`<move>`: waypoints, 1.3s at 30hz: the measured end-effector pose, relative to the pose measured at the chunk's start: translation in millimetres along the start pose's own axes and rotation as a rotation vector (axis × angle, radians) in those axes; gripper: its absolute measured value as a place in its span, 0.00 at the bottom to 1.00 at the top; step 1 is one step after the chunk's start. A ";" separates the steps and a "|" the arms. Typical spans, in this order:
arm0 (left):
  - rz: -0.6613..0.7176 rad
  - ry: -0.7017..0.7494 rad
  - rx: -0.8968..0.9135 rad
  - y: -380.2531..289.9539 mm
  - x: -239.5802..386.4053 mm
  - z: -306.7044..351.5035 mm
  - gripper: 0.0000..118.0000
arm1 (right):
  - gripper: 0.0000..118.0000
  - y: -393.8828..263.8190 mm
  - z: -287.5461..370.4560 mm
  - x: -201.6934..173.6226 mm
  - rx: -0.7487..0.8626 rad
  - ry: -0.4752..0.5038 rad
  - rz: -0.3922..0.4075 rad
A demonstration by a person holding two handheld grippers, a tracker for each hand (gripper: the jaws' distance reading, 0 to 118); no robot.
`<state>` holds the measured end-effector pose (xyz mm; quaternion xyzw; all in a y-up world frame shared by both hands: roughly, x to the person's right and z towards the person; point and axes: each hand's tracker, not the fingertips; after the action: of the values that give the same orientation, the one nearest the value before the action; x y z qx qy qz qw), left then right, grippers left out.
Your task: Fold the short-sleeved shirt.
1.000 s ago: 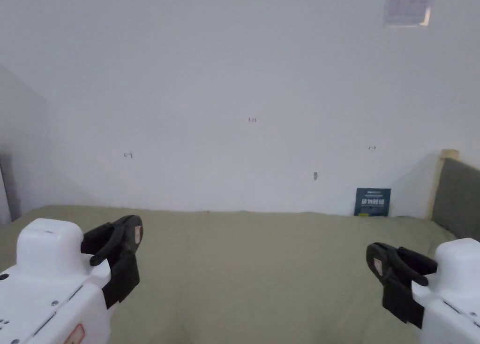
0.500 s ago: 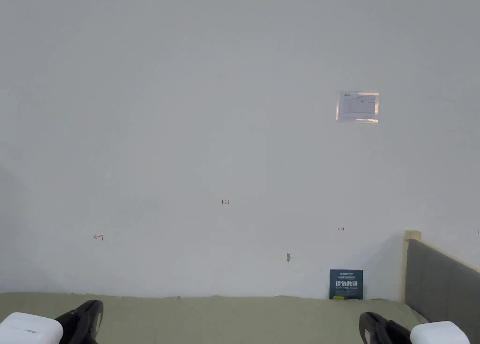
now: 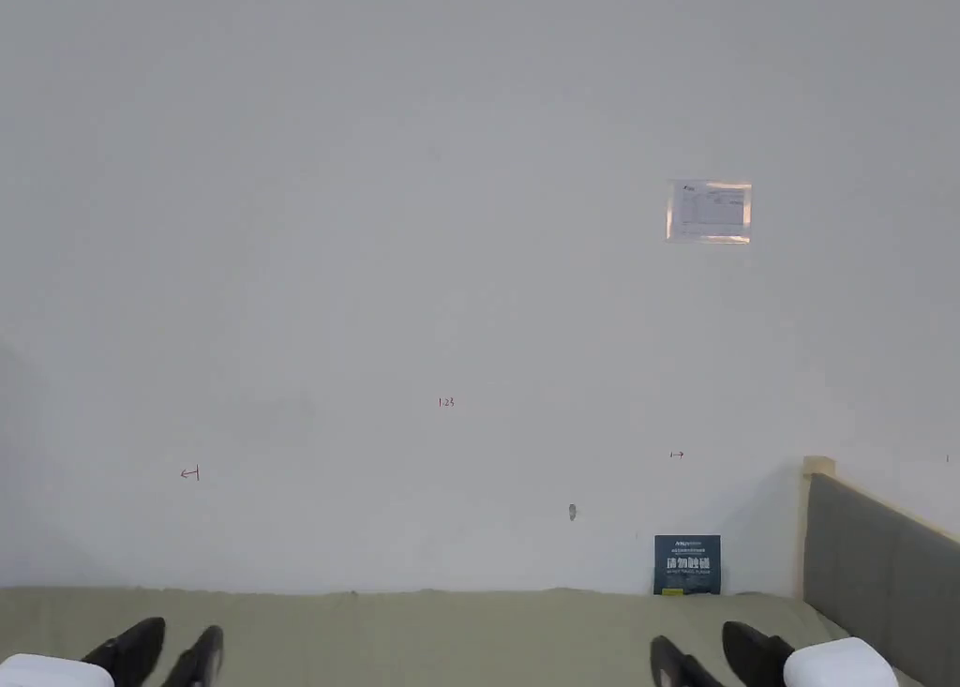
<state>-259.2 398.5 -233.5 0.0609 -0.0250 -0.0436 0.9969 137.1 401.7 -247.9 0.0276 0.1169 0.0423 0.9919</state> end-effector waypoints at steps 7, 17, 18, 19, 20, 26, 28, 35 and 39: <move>-0.010 -0.008 -0.018 -5.7 -1.9 -3.1 0.95 | 0.99 -0.1 -2.3 -7.3 0.034 0.026 -0.031; 0.033 -0.022 -0.038 -10.2 -5.7 -10.1 1.00 | 0.99 12.2 -9.3 -27.2 -0.028 -0.033 -0.059; 0.035 -0.021 -0.040 -10.3 -5.8 -10.3 1.00 | 0.99 12.3 -7.7 -27.3 -0.025 -0.003 -0.080; 0.038 -0.021 -0.041 -10.9 -6.2 -10.5 1.00 | 0.99 12.6 -6.0 -26.7 -0.015 0.032 -0.107; 0.041 -0.022 -0.043 -11.7 -6.5 -11.0 1.00 | 0.99 13.0 -4.5 -26.1 -0.003 0.044 -0.138; 0.042 -0.015 -0.050 -16.0 -7.0 -10.8 1.00 | 0.99 21.1 -0.2 -30.5 -0.045 -0.064 -0.162; 0.056 -0.020 -0.051 -16.9 -7.6 -11.4 1.00 | 0.99 19.5 0.8 -27.6 -0.023 -0.034 -0.193; 0.070 -0.026 -0.050 -17.7 -5.6 -10.7 1.00 | 0.99 11.6 -3.6 -27.4 -0.060 0.035 -0.199; 0.074 -0.028 -0.052 -17.1 -3.2 -10.4 1.00 | 0.99 13.8 -6.3 -24.2 -0.114 0.079 -0.190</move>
<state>-263.2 383.2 -246.1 0.0334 -0.0398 -0.0079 0.9986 111.0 413.5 -247.6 -0.0416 0.1554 -0.0443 0.9860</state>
